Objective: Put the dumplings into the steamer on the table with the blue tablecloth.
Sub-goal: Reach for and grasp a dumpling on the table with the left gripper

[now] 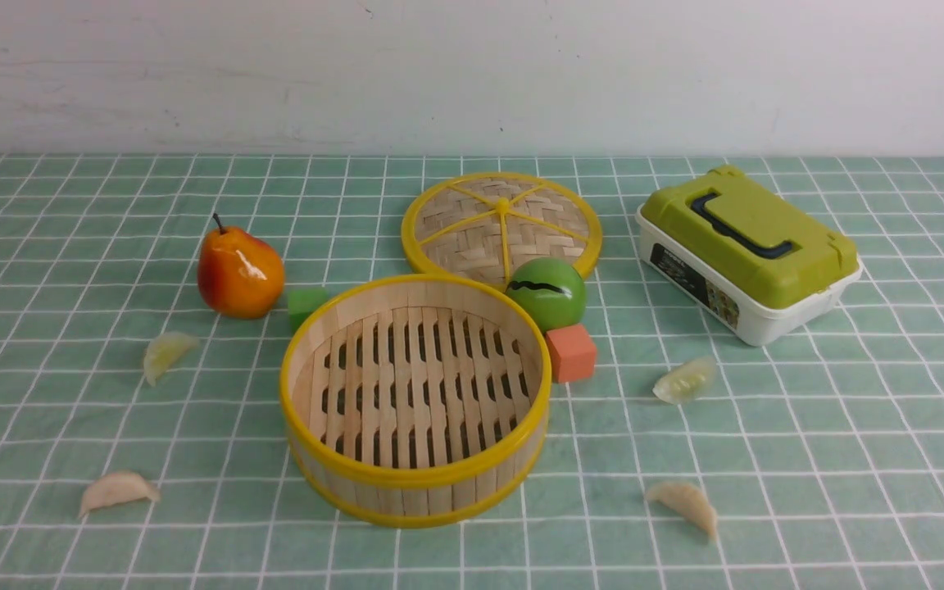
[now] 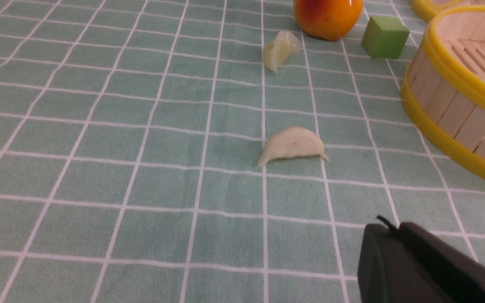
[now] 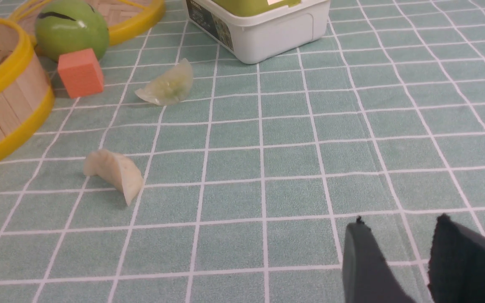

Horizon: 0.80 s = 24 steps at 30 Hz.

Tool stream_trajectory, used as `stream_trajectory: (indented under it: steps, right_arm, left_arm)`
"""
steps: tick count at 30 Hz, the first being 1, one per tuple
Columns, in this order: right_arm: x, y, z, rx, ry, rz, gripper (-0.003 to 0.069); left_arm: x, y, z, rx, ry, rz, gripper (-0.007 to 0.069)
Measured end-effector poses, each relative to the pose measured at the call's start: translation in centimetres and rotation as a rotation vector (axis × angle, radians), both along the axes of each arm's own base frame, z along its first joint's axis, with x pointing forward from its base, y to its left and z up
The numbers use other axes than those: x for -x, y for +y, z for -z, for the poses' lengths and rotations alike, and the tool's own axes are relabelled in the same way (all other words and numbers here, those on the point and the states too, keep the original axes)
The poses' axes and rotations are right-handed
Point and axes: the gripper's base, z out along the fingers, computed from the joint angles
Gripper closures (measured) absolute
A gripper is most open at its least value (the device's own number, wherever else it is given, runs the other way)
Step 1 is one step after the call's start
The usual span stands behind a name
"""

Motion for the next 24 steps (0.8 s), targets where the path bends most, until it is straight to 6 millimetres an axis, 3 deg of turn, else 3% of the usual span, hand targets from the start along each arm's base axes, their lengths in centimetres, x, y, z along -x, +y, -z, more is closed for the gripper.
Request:
stream_trajectory:
  steps: [4, 9, 15, 16, 21, 24]
  right_arm:
    - [-0.2, -0.1, -0.5, 0.036, -0.082, -0.002, 0.0419]
    - [-0.4, 0.2, -3.4, 0.028, -0.408, -0.023, 0.0419]
    - [1.0, 0.5, -7.1, -0.085, -0.84, -0.065, 0.042]
    - [1.0, 0.5, -7.2, -0.093, -0.848, -0.067, 0.042]
    - [1.5, 0.4, -8.1, -0.21, -0.934, -0.081, 0.0423]
    - [1.8, 0.1, -10.1, -0.275, -0.934, -0.059, 0.0474]
  left_arm:
    - [-0.3, 0.1, -1.4, -0.003, -0.152, -0.011, 0.0596]
    - [-0.2, 0.3, -3.6, -0.008, -0.398, -0.029, 0.0592]
    - [0.5, 0.4, -6.2, 0.012, -0.7, -0.046, 0.0587]
    - [0.6, 0.4, -6.4, 0.021, -0.72, -0.046, 0.0587]
    - [1.5, 0.5, -7.9, 0.297, -0.915, 0.001, 0.0585]
    - [2.1, 0.3, -10.1, 0.446, -0.939, 0.055, 0.059]
